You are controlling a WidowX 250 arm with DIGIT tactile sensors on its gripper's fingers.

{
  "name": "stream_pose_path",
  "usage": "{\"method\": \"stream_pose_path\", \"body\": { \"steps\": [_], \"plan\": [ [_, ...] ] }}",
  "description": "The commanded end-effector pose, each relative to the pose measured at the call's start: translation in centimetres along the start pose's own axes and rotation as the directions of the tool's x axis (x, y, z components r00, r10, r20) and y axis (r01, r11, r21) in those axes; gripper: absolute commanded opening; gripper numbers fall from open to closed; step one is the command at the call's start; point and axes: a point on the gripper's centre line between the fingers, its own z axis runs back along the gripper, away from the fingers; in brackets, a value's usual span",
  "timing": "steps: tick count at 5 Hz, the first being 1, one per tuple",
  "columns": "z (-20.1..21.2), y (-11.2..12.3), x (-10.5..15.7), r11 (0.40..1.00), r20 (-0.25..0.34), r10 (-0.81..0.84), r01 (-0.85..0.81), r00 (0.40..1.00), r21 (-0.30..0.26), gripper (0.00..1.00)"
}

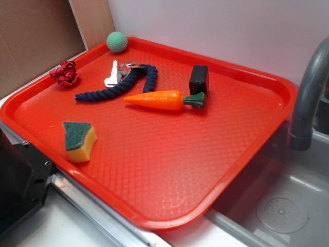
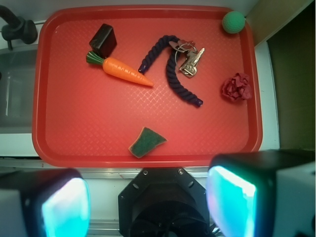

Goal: Grab the black box.

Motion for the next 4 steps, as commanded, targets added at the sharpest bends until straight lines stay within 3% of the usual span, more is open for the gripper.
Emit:
{"method": "stream_pose_path", "body": {
  "steps": [1,2,3,4],
  "plan": [
    [0.0,0.0,0.0,1.0,0.0,0.0,0.0,1.0,0.0,1.0],
    [-2.9,-1.4,4.7,0.969,0.13,0.235,-0.242,0.963,0.041,1.0],
    [-6.4,-1.3,9.5,0.878,0.13,0.475,-0.479,0.87,0.003,1.0],
    [-6.4,-1.3,9.5,0.878,0.13,0.475,-0.479,0.87,0.003,1.0]
  ]
}}
